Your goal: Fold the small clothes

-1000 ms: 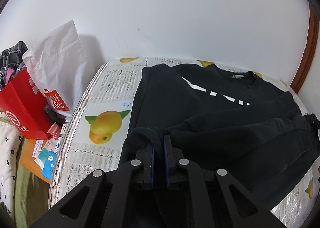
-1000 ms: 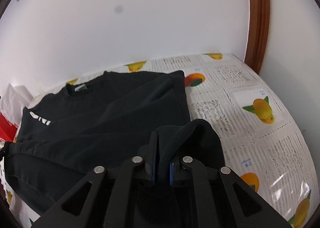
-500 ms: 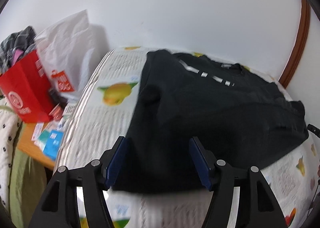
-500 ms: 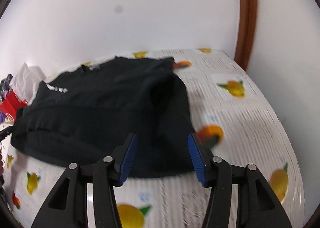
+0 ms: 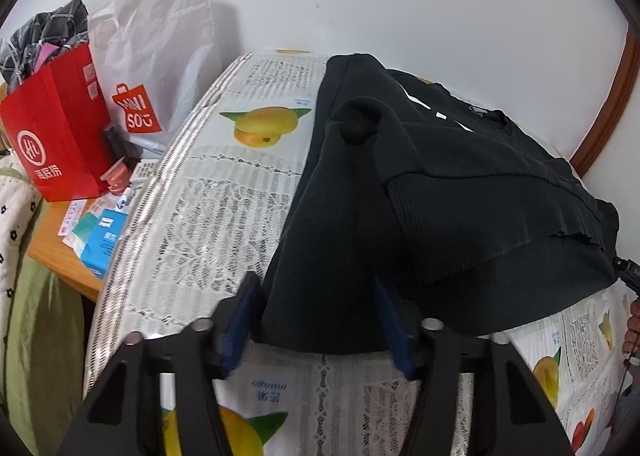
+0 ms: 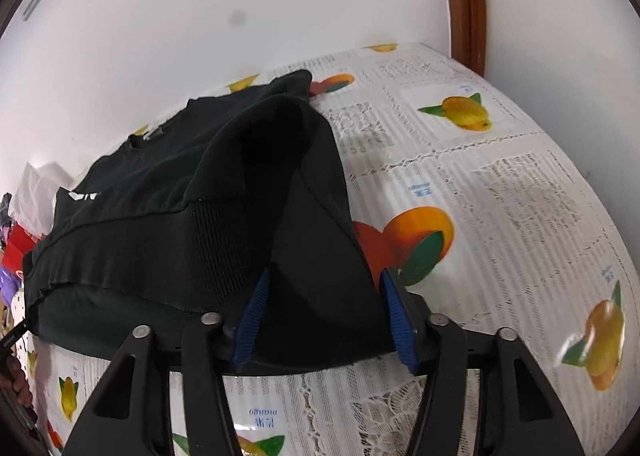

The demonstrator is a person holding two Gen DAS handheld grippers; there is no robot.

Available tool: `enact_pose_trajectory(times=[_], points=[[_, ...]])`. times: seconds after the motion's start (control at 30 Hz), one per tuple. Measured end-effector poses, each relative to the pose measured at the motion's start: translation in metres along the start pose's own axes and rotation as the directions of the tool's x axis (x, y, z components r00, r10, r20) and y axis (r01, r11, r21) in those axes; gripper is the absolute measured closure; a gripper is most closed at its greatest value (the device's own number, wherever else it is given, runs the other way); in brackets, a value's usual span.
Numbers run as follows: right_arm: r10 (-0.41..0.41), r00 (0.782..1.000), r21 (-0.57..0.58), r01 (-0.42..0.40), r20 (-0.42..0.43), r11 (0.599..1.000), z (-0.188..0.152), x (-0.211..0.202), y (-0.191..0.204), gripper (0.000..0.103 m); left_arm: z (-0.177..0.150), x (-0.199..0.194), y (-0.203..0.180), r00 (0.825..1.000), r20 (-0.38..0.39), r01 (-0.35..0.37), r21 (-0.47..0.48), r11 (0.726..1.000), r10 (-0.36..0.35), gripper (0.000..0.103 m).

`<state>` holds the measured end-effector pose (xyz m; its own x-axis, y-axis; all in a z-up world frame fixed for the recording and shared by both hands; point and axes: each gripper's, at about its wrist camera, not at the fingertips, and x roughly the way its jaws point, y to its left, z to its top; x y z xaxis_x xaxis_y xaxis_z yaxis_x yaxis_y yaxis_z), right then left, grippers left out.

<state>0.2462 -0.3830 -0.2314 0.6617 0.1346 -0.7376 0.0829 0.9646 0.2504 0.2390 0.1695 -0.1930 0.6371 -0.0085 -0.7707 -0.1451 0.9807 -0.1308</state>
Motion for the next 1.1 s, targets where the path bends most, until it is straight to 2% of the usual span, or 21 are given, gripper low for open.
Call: enact_pose_trajectory(times=[0.03,0.1,0.2,0.37,0.57,0.87,0.97,1.1], points=[[0.019,1.0,-0.008,-0.019,-0.005,1.0,0.0,0.0,0.002,0.07,0.0,0.0,-0.001,1.0,0.001,-0.006,0.006,1.0,0.006,0.071],[0.014,1.0,-0.031,-0.014,0.007,0.999,-0.001,-0.005,0.006,0.08,-0.002,-0.003,-0.006,1.0,0.013,-0.015,0.037,0.999,0.015,0.085],[0.016,1.0,-0.049,-0.015,0.011,0.999,-0.006,-0.015,0.007,0.086,-0.007,-0.011,-0.011,0.999,0.028,-0.033,0.058,0.998,0.032,0.088],[0.006,1.0,-0.049,-0.006,0.01,0.999,-0.022,-0.031,0.003,0.086,-0.023,-0.028,-0.017,0.999,0.014,-0.034,0.064,0.997,0.033,0.088],[-0.001,1.0,-0.052,0.001,0.0,0.999,-0.056,-0.064,-0.011,0.086,-0.061,-0.058,-0.027,1.0,-0.004,-0.027,0.086,0.996,0.027,0.088],[-0.084,0.996,-0.112,0.083,-0.003,0.99,-0.115,-0.116,-0.025,0.085,-0.119,-0.096,-0.036,0.999,-0.037,0.0,0.142,0.99,0.006,0.088],[-0.139,0.99,-0.127,0.138,-0.001,0.982,-0.126,-0.125,-0.026,0.078,-0.126,-0.1,-0.04,0.999,-0.032,-0.01,0.157,0.988,0.015,0.086],[-0.151,0.987,-0.118,0.157,0.055,0.98,-0.13,-0.152,-0.021,0.078,-0.126,-0.111,-0.037,1.0,-0.005,-0.03,0.125,0.992,0.031,0.08]])
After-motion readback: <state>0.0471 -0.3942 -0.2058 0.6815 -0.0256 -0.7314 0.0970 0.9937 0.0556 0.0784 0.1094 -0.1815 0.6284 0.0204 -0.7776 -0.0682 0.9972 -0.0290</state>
